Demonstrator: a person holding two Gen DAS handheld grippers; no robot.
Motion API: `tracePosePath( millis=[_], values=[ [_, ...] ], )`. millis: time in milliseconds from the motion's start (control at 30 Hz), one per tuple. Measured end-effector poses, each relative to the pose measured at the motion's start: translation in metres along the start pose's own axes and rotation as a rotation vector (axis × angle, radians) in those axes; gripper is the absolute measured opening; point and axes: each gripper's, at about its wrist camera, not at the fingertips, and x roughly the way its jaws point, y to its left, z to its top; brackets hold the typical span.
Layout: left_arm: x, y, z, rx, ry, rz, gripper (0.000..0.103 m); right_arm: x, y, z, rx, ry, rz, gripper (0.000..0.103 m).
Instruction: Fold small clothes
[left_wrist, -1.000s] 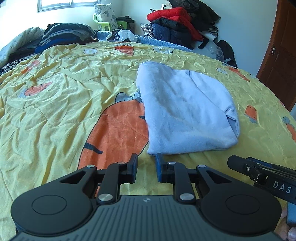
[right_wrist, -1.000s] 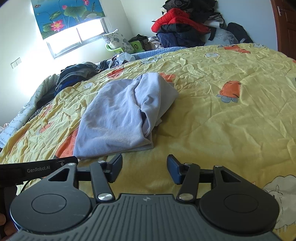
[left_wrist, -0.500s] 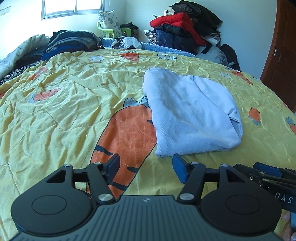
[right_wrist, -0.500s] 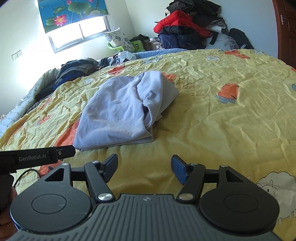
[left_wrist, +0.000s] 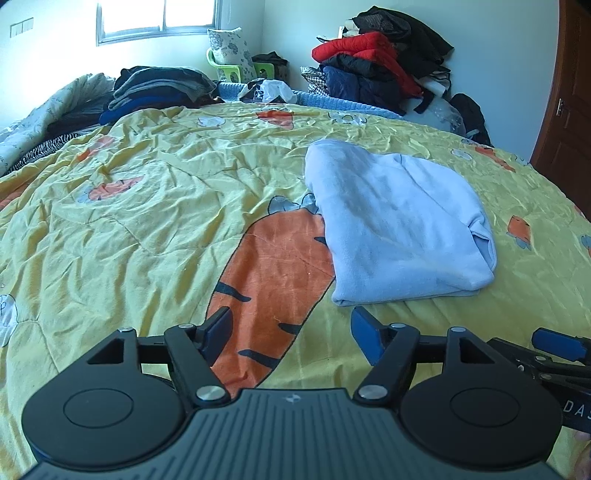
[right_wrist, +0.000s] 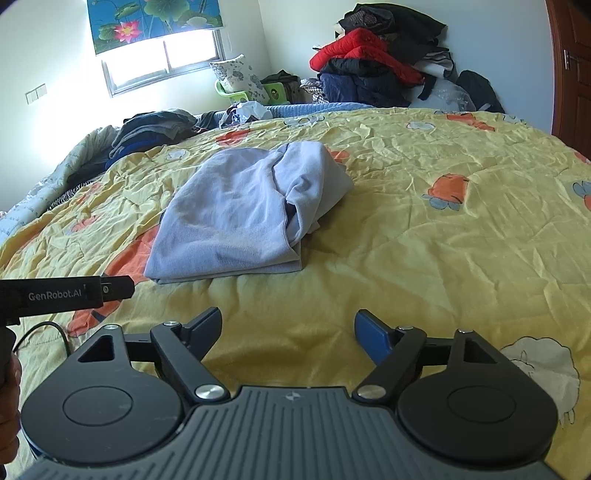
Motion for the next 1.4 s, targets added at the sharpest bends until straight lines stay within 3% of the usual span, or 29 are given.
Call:
tracePosePath(
  millis=[467, 667, 767, 1133, 1400],
  values=[
    [0.0, 0.009, -0.013, 0.022, -0.016, 0.058, 0.084, 0.0, 0.005, -0.007, -0.038, 0.003, -0.023, 0.093],
    [0.006, 0.013, -0.025, 0.056, -0.014, 0.076, 0.085, 0.003, 0.004, -0.011, -0.051, 0.002, -0.055, 0.095],
    [0.005, 0.014, -0.031, 0.067, -0.043, 0.077, 0.094, 0.005, 0.004, -0.012, -0.054, 0.005, -0.059, 0.096],
    [0.001, 0.015, -0.038, 0.064, -0.066, 0.072, 0.095, 0.002, 0.002, -0.012, -0.063, -0.005, -0.077, 0.097],
    [-0.006, 0.006, -0.04, 0.084, -0.039, 0.055, 0.095, -0.006, 0.011, -0.015, -0.093, 0.001, -0.049, 0.097]
  ],
)
